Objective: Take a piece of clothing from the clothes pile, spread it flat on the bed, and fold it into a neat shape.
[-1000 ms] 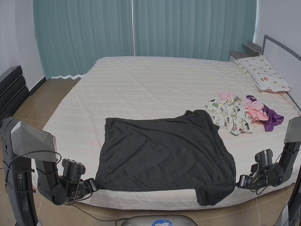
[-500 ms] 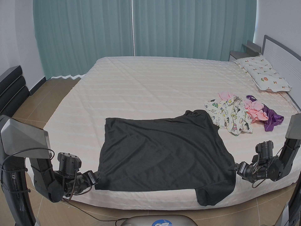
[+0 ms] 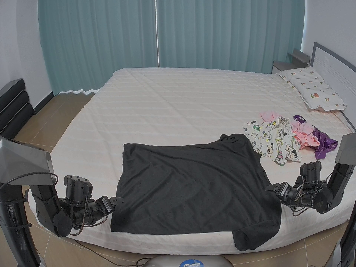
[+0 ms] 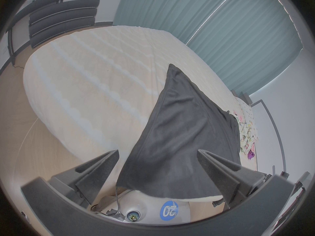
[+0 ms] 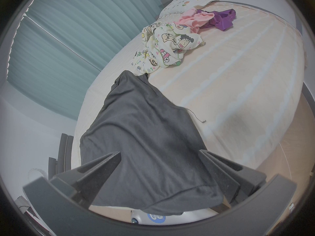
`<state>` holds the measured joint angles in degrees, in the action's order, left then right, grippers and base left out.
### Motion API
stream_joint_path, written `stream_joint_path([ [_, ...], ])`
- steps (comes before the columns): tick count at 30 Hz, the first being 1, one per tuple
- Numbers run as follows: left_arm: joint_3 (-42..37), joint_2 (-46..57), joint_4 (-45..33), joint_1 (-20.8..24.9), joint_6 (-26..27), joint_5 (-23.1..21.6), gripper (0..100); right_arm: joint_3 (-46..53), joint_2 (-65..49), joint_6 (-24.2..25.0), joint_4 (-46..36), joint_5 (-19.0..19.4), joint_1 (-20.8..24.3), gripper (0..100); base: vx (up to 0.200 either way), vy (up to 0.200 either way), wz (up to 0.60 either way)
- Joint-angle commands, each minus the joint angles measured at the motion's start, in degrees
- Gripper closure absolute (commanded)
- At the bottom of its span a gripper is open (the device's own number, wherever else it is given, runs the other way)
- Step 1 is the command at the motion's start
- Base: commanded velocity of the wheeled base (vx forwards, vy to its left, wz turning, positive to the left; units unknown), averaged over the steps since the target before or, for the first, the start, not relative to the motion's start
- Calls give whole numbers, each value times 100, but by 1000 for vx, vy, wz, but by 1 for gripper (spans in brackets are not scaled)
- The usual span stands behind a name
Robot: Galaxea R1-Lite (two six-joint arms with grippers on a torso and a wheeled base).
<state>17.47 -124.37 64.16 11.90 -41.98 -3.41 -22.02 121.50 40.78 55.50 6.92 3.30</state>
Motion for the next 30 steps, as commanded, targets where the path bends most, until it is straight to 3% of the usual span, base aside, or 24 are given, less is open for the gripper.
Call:
stream_joint_path([
  [1,28,9,9,-3,-3,-1,0,4,49,0,-4,11,4,0,0,0,0],
  [12,81,0,9,-30,-152,7,0,-4,40,0,4,72,4,0,0,0,0],
  [19,72,-8,9,-38,-152,-1,0,-31,31,0,4,72,4,0,0,171,0],
  [25,37,-8,9,-38,-179,-10,0,-461,-13,18,-75,-7,215,0,0,0,0],
  [30,81,9,26,-30,-627,-37,0,-1156,-57,62,-453,-68,285,0,0,0,0],
])
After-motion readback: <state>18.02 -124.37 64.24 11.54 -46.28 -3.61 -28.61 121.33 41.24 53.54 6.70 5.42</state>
